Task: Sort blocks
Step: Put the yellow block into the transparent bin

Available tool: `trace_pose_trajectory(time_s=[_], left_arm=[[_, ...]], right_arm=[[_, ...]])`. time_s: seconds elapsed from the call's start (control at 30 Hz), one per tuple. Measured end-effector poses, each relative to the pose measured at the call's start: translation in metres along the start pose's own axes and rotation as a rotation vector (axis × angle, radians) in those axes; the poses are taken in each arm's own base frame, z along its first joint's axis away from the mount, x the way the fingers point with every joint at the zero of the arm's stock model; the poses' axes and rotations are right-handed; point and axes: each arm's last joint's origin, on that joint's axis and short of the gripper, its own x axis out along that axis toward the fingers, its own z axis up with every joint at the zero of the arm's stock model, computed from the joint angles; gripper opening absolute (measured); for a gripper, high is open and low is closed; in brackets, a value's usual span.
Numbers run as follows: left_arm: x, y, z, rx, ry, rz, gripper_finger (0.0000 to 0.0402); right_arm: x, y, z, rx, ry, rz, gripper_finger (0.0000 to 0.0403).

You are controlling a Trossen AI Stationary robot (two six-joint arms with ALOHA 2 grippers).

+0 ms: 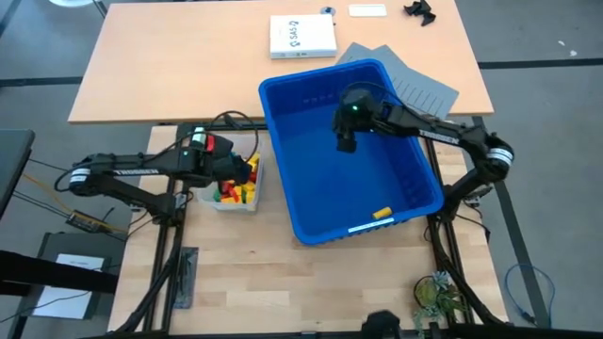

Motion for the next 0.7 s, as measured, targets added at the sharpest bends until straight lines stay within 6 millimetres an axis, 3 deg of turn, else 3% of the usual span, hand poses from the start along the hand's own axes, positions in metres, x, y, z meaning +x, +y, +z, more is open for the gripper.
trace_pose_trajectory(time_s=[0.13,0.23,0.5,0.7], left_arm=[[0.008,0.001,-0.004,-0.008,0.026,0.008,0.0336],[0.010,-0.002,-0.005,-0.019,0.014,-0.006,0.0358],[0.010,-0.007,-0.001,-0.016,-0.023,-0.045,0.0359],[0.010,-0.008,0.000,-0.025,-0.038,-0.051,0.0357]], right_arm=[[0.029,-0.013,-0.021,0.018,0.126,-0.043,0.0280],[0.049,-0.026,-0.037,-0.010,0.194,-0.082,0.0286],[0.096,-0.049,-0.083,-0.361,0.328,-0.030,0.0269],[0.114,-0.062,-0.107,-0.405,0.386,-0.044,0.0258]])
